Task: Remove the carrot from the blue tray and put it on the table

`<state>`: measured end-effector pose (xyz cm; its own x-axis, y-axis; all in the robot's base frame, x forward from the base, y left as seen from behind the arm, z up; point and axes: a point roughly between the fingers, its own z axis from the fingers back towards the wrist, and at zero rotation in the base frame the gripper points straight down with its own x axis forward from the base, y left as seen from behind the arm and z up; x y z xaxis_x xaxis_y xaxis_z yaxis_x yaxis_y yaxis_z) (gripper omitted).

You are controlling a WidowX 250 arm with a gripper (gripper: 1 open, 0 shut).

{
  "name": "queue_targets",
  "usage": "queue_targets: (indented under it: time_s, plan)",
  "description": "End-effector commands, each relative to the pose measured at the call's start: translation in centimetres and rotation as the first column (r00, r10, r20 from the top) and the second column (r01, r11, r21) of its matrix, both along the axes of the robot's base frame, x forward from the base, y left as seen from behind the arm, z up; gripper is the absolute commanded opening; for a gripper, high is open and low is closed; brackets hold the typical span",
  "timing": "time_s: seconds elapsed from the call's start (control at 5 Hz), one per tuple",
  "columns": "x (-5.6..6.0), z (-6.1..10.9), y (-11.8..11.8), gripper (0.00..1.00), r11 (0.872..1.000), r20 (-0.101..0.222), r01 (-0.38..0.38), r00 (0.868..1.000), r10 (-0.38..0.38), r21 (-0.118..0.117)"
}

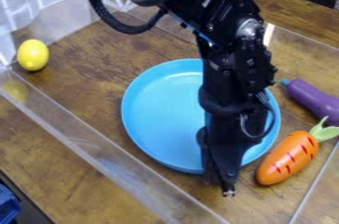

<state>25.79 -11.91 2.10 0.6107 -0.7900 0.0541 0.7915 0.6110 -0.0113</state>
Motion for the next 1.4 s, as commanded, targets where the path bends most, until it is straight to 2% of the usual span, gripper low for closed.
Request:
queue_targets:
  time_s: [0.0,0.4,0.8,1.2]
  plan:
    - [-0.8,-0.7,1.8,0.00,0.999,-0.034,-0.030,0.999,0.030,0.018]
    - [-0.5,-1.1,3.4,0.00,1.000,-0.035,-0.012,0.999,0.013,0.023]
    - [-1.4,-0.8,3.6,0.00,0.994,-0.035,-0.102,0.994,0.103,0.026]
    - [-1.3,0.5,4.0,0.00,0.985,-0.036,-0.168,0.985,0.169,0.024]
